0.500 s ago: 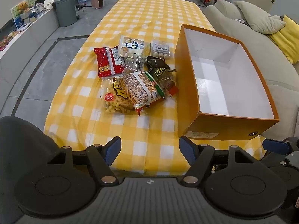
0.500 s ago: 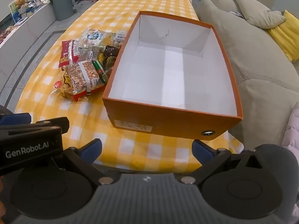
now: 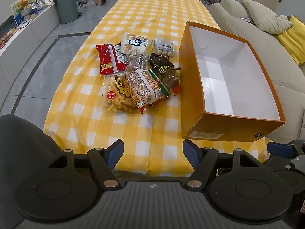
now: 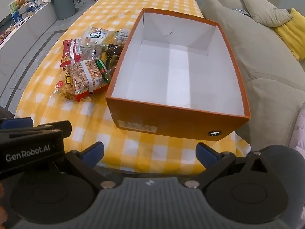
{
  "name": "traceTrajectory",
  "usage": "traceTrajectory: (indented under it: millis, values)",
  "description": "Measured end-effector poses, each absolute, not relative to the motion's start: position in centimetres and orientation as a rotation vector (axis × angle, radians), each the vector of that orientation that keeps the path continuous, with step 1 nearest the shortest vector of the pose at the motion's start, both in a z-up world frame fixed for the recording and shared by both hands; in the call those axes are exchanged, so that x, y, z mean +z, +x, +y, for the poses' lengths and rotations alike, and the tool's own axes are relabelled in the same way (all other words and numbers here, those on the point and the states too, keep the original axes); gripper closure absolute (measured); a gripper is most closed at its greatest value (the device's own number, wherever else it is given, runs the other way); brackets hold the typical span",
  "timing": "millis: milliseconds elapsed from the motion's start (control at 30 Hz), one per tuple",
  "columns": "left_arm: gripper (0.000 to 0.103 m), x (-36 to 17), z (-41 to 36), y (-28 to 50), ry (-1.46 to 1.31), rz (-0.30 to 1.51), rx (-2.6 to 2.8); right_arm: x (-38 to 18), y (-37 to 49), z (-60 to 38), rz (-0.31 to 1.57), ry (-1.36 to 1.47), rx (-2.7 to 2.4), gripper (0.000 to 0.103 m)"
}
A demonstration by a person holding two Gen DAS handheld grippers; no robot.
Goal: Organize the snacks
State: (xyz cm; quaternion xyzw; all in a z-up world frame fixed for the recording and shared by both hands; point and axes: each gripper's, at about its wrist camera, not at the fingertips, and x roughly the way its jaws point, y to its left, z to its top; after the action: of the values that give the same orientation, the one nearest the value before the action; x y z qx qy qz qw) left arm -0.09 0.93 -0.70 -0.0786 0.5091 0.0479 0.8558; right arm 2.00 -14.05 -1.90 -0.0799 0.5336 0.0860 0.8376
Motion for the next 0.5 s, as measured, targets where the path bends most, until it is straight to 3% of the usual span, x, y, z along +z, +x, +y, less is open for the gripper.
traceTrajectory:
  millis: [500]
  values:
    - [0.02, -0.64, 0.52, 0.1, -0.174, 1.089, 0.105, -1.76, 2.3, -14.33, 1.147, -0.15, 0.189, 0.003]
